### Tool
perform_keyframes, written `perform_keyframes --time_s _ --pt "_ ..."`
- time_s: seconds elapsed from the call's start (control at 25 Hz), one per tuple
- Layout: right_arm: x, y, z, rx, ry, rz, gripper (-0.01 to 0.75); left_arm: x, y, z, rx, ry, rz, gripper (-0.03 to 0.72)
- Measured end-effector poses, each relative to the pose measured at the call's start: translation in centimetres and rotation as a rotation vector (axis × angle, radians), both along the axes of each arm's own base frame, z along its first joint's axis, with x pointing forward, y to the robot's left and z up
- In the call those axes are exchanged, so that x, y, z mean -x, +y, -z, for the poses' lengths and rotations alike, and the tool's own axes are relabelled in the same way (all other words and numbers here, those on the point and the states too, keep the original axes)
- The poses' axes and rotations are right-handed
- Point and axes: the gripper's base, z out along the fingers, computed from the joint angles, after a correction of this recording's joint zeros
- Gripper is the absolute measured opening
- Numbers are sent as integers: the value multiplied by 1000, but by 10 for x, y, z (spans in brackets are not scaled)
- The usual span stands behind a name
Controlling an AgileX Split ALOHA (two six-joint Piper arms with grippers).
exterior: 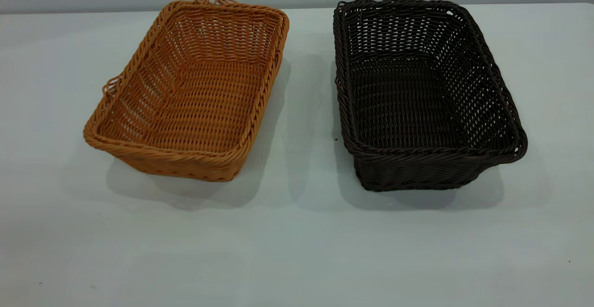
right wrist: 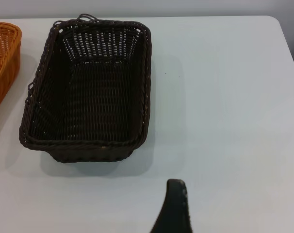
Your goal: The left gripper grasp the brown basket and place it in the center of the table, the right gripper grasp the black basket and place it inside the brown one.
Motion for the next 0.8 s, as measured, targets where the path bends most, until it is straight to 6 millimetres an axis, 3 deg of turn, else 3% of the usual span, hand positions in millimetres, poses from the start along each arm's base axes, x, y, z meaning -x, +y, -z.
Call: perform_keyframes --time_s 0.6,0.8 --pt "-1 2 0 -20 4 -11 574 0 0 0 -3 0 2 433" --pt "-24 7 -3 -65 131 -37 592 -14 0 -6 1 92 3 460"
